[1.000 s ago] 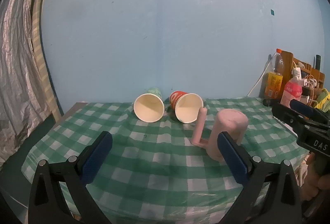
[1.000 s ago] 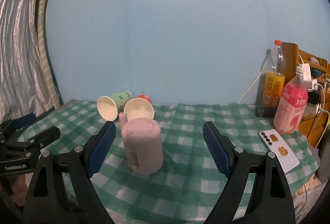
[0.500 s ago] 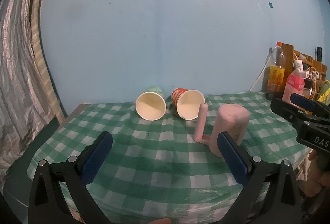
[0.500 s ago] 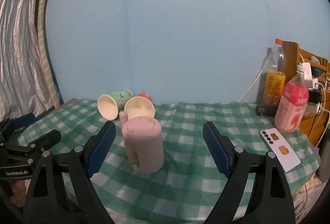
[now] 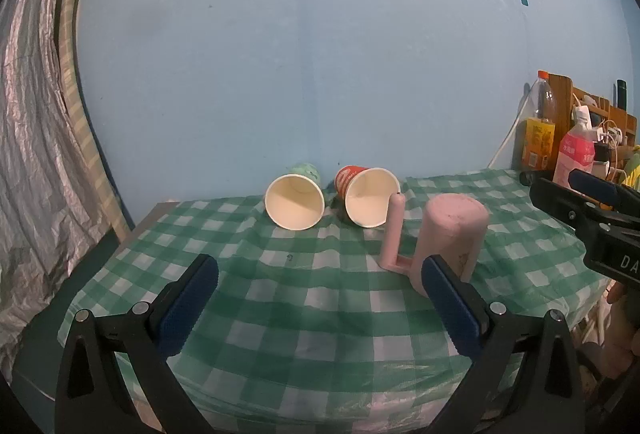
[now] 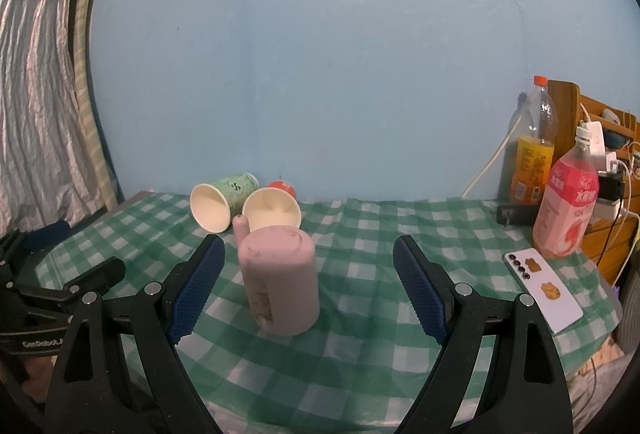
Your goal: Flip cup upside down
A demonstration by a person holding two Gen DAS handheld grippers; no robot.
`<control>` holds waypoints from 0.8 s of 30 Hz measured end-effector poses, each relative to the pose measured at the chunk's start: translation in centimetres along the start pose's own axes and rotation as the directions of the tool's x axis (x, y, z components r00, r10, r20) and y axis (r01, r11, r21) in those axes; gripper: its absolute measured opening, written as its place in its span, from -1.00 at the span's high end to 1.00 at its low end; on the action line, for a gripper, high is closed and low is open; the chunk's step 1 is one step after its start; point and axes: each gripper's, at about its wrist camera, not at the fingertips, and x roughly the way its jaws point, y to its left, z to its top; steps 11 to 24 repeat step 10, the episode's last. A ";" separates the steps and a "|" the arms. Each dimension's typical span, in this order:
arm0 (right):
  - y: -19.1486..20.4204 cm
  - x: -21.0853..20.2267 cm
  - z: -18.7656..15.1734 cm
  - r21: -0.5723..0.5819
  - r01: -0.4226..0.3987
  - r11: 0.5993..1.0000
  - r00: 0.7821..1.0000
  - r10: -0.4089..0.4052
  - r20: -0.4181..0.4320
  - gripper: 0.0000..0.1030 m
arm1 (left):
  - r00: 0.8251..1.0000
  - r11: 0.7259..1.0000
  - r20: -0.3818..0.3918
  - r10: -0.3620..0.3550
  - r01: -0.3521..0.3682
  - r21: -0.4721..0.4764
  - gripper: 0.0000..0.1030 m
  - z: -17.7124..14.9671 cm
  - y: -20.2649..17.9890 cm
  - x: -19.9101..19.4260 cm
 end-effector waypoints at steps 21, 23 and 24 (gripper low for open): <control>0.0 0.0 0.0 -0.002 0.000 1.000 1.000 0.000 -0.002 -0.65 | 1.000 1.000 -0.005 -0.006 0.006 0.003 -0.99 -0.1 -0.1 0.1; 0.0 0.0 0.0 -0.002 0.000 1.000 1.000 0.000 -0.002 -0.65 | 1.000 1.000 -0.005 -0.006 0.006 0.003 -0.99 -0.1 -0.1 0.1; 0.0 0.0 0.0 -0.002 0.000 1.000 1.000 0.000 -0.002 -0.65 | 1.000 1.000 -0.005 -0.006 0.006 0.003 -0.99 -0.1 -0.1 0.1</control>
